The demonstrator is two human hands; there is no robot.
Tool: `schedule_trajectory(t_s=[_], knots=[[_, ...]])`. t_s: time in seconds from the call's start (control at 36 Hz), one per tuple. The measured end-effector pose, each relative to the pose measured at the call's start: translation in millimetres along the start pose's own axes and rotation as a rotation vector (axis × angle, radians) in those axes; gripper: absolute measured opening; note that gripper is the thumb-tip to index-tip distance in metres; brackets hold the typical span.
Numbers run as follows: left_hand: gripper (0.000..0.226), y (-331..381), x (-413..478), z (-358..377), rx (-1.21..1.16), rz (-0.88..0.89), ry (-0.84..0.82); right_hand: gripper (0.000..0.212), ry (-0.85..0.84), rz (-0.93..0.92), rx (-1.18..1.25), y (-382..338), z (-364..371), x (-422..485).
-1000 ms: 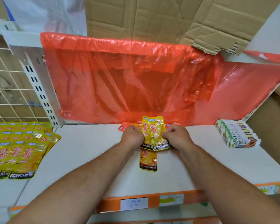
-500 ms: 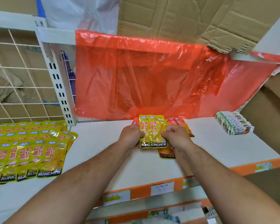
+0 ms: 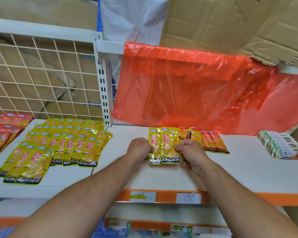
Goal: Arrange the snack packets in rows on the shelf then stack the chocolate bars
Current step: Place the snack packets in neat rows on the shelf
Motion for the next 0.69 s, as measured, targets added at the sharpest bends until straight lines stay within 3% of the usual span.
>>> schedule_trajectory(t_s=[0.39,0.69], knots=[[0.042,-49,-72,-42,-0.2,-0.078,0.258,0.018,-0.247,-0.038,-0.022,-2,64,-28],[0.04,-68,-100,-82,-0.214,-0.053,0.341,0.011,-0.305,-0.063,-0.017,-14,108,-43]])
Point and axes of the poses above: each hand's wrist, its own x-axis towards the middle knuckle, its own z-axis out of the palm, y = z × x, the point moved 1 cm from there along x, towards the middle knuckle, and after that the axes turned 9 degrees about -y, right-handed, at the moved point
